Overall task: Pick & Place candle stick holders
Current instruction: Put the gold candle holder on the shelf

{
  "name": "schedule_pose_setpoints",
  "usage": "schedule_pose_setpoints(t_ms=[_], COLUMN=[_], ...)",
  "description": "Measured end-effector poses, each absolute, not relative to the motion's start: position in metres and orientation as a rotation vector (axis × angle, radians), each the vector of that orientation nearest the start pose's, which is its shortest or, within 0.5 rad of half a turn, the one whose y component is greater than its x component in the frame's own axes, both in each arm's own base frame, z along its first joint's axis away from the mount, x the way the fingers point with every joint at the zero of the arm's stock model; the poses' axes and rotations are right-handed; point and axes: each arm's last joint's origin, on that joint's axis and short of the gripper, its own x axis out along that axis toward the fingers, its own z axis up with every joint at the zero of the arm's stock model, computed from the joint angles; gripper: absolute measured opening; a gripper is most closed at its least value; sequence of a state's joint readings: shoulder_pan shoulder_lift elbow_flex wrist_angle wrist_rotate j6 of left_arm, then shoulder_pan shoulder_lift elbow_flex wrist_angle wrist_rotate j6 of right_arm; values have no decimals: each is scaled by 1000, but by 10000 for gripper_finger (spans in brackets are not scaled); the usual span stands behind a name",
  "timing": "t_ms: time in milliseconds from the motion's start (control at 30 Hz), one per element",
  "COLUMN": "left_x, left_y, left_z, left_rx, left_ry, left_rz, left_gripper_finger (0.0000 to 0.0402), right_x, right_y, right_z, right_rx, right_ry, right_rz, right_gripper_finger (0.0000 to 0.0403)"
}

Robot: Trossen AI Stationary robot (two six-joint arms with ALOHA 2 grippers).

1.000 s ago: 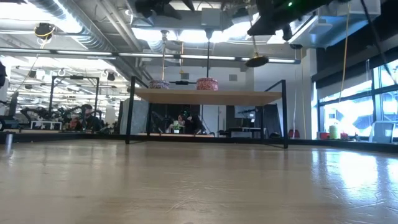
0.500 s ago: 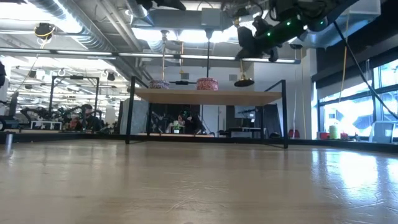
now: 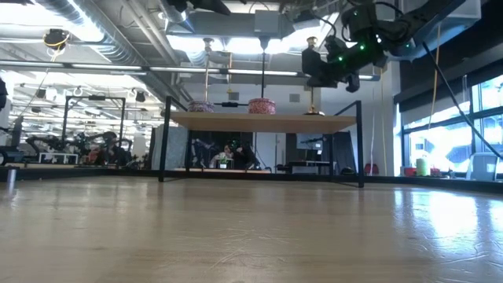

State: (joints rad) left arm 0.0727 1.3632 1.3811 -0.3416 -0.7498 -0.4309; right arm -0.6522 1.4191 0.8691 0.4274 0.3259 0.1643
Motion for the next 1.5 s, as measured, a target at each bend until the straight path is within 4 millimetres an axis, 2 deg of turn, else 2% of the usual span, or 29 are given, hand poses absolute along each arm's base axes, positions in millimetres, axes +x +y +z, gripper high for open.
schedule_pose_setpoints(t_ms=[267,533,933,1500], left_x=[287,287,287,286], left_y=[45,48,48,51], left_z=[398,398,397,395], left_rx=[-291,-292,-280,-293], left_ry=[154,161,174,199], left_rz=[869,856,851,838], left_gripper_finger=[214,214,214,214], right_x=[246,241,240,250], right_y=[-195,-193,-193,-190], right_z=[274,260,260,252], right_rx=[122,132,136,115], right_ry=[99,98,47,62], right_rz=[-978,-1039,-1038,-1042], right_gripper_finger=[15,15,15,15])
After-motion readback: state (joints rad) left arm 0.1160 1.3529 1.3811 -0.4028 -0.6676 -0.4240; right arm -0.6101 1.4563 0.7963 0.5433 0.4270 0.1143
